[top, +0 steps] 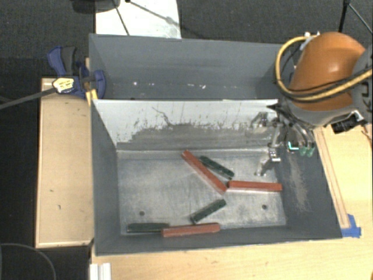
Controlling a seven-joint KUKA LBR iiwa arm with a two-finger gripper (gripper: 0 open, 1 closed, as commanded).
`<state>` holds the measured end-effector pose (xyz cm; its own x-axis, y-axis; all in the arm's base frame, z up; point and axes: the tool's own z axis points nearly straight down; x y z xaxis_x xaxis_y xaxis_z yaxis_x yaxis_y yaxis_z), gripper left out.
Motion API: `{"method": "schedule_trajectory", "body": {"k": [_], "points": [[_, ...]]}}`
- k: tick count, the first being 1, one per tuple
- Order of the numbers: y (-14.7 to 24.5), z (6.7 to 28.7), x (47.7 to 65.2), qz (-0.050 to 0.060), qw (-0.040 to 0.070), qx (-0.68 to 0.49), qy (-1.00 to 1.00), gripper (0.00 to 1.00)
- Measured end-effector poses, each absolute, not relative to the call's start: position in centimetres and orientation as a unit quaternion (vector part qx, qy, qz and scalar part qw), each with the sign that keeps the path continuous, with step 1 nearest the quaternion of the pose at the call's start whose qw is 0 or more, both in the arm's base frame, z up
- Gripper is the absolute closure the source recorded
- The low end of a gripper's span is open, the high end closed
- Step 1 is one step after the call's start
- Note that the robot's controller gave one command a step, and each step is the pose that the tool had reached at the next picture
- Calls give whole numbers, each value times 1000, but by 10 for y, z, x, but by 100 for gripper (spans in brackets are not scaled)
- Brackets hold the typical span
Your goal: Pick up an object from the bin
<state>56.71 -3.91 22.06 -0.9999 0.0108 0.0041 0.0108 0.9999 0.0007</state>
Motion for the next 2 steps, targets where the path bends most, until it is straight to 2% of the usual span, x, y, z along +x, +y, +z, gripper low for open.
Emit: {"method": "schedule_trajectory", "body": {"k": [1, 2], "points": [[-39, 225, 569, 0, -2, -5, -1000, 0], [-34, 183, 563, 0, -6, 17, -1000, 0]]}}
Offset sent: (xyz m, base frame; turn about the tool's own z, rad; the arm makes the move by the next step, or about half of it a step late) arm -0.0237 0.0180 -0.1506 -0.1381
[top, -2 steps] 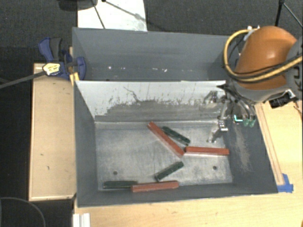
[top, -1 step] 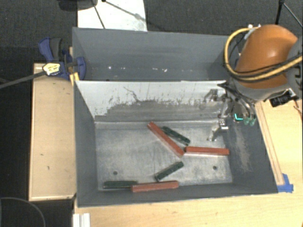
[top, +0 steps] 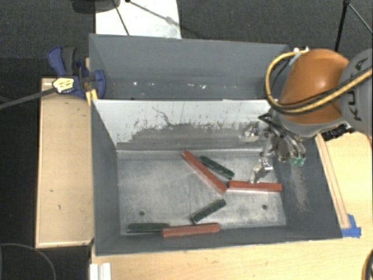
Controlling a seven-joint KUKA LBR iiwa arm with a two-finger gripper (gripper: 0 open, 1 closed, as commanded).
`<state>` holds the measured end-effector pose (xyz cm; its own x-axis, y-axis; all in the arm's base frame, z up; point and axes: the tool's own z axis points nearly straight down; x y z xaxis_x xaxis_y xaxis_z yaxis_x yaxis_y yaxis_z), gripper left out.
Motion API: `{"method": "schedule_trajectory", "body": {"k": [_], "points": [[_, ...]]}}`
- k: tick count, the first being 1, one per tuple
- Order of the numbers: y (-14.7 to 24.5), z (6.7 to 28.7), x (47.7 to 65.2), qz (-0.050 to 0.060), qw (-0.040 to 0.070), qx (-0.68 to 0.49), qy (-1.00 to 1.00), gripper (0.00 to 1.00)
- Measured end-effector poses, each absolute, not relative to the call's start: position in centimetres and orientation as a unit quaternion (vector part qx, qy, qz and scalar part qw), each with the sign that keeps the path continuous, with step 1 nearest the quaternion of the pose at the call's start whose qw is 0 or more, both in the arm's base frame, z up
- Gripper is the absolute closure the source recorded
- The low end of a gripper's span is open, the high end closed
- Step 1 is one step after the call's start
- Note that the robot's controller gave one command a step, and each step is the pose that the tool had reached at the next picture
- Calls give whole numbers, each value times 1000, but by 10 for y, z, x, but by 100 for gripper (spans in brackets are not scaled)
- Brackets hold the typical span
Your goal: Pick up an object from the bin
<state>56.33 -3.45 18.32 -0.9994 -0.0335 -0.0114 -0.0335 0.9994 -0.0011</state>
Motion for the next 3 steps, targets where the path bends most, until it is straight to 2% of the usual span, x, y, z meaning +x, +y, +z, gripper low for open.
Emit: {"method": "schedule_trajectory", "body": {"k": [1, 2, 3], "points": [[-53, 74, 530, 0, 2, -13, 1000, 100], [-53, 74, 530, 0, 2, -13, 1000, 100], [-54, 240, 525, 0, 4, 1, 1000, 100]]}}
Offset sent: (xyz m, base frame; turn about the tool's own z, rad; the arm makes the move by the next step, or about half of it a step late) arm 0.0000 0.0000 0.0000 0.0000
